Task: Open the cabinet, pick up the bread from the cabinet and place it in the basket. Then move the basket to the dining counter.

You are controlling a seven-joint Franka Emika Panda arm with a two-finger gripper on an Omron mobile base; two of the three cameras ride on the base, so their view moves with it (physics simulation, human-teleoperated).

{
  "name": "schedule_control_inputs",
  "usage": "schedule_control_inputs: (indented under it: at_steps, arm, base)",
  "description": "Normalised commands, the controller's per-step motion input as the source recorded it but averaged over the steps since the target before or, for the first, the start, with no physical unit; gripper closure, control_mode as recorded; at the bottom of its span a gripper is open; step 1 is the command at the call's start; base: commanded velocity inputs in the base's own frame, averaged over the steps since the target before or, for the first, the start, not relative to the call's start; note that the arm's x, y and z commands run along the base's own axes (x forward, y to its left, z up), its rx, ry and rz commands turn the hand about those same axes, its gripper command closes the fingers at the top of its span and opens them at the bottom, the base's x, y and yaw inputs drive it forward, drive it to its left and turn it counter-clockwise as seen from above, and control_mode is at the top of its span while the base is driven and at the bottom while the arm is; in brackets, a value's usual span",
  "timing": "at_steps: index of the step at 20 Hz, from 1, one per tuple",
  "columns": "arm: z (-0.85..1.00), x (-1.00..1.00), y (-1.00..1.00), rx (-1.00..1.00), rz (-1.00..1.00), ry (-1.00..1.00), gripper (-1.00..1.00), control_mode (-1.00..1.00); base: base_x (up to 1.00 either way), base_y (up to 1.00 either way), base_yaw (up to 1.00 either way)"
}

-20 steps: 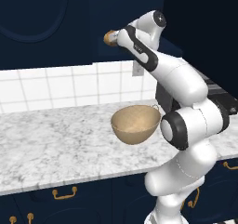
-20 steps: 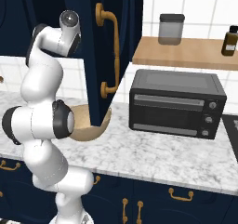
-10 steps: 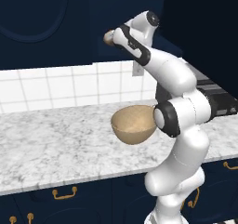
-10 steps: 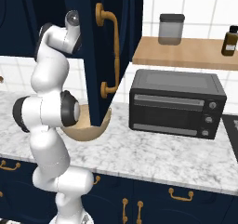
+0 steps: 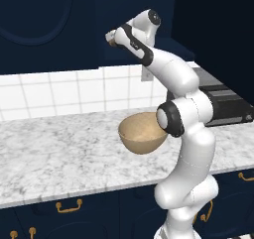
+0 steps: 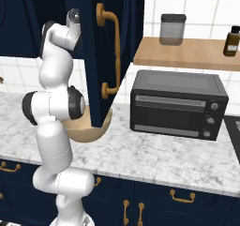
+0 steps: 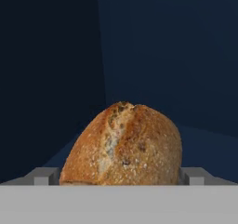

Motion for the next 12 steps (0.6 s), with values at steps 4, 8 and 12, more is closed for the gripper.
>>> schedule_control_inputs:
  at_steps: [4,8,12]
  arm:
    - [-0.29,0.34,0.11,0.0,0.03,0.02,1.0,-1.0]
    - [-0.24,0.03,0.0,0.0,0.04,0.0,1.0,-1.0]
    - [-0.08,-0.56,-0.19,0.0,0.04,0.0,1.0,-1.0]
  base:
    - [0.0,0.0,0.0]
    - [0.0,0.0,0.0]
    - [0.0,0.0,0.0]
